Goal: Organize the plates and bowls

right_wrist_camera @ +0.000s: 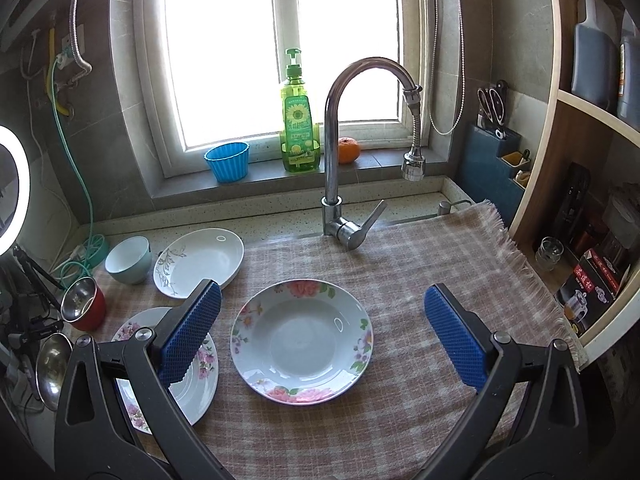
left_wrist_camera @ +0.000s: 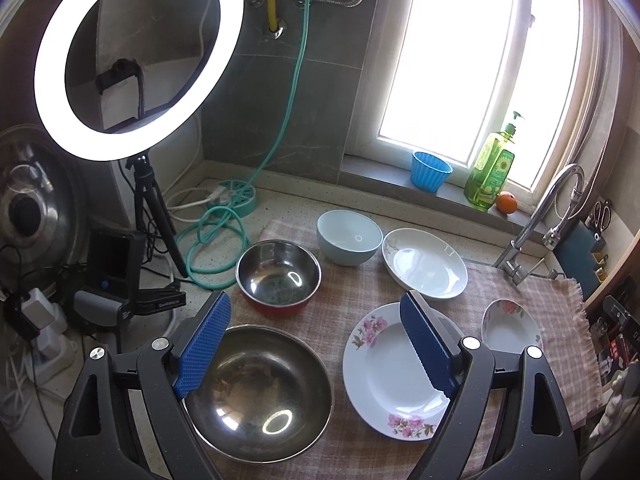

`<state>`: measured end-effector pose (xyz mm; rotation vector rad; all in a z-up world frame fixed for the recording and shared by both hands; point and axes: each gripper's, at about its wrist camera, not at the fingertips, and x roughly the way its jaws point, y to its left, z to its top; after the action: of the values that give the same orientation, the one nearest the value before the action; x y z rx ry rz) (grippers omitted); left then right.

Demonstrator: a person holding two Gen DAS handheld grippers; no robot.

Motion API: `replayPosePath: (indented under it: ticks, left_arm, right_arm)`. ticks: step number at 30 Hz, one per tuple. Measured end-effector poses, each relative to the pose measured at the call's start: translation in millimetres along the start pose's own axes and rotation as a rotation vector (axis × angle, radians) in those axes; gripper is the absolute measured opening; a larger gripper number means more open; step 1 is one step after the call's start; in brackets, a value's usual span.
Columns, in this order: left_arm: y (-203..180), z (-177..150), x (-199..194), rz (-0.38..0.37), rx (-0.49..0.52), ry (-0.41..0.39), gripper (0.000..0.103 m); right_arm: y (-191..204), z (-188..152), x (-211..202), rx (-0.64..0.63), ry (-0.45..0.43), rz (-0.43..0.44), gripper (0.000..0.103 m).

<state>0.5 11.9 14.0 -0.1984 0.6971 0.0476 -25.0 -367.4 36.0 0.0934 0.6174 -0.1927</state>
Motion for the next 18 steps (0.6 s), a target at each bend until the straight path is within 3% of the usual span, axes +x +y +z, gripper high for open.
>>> replayPosePath:
  ticks: [18]
  left_arm:
    - [-1.0, -4.3, -3.7, -0.003, 0.0, -0.002, 0.087]
  right_arm:
    - [-0.1, 1.1, -3.8, 0.002, -0.008, 0.002, 0.103]
